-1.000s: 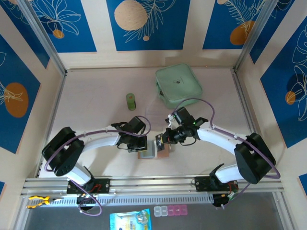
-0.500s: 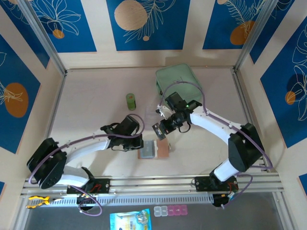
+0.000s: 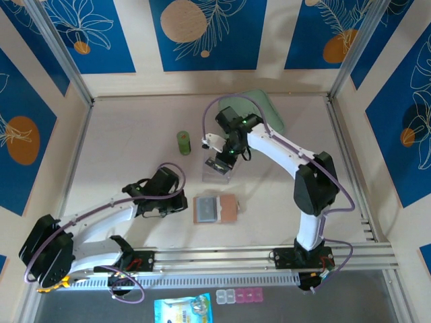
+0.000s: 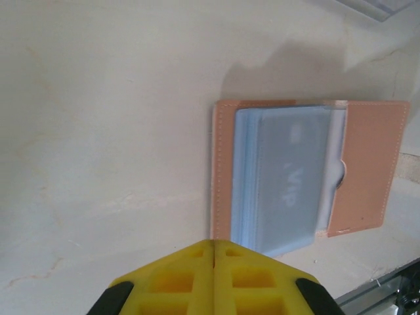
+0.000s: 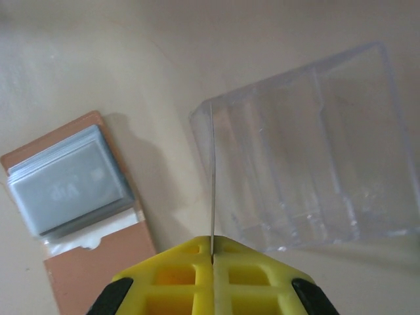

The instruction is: Take the credit cards out of the card holder

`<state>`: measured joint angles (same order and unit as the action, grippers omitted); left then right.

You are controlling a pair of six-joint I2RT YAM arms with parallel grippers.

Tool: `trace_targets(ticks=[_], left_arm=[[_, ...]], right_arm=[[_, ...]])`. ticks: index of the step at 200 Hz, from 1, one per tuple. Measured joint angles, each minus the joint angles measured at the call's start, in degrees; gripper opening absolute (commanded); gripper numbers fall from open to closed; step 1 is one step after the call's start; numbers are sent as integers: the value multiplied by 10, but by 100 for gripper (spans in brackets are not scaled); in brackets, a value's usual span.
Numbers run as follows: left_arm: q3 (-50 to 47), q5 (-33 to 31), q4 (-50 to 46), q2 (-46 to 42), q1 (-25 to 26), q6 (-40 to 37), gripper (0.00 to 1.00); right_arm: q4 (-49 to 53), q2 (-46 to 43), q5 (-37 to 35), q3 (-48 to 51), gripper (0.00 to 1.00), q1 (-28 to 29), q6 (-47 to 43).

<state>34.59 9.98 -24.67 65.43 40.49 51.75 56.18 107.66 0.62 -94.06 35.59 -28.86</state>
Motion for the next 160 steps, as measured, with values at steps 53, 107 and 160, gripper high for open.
trace_targets(ticks=[53,107,160], left_arm=[[-18,0,-3,-12,-17,-9,7],[-24,3,-3,-12,-30,-11,7],[-27,8,-3,-12,-36,-13,7]], right_arm=[[50,90,-10,-82,0,-5,-84],[82,119,-12,-101,0,-7,-145],[97,120,-6,-109,0,-7,-189]])
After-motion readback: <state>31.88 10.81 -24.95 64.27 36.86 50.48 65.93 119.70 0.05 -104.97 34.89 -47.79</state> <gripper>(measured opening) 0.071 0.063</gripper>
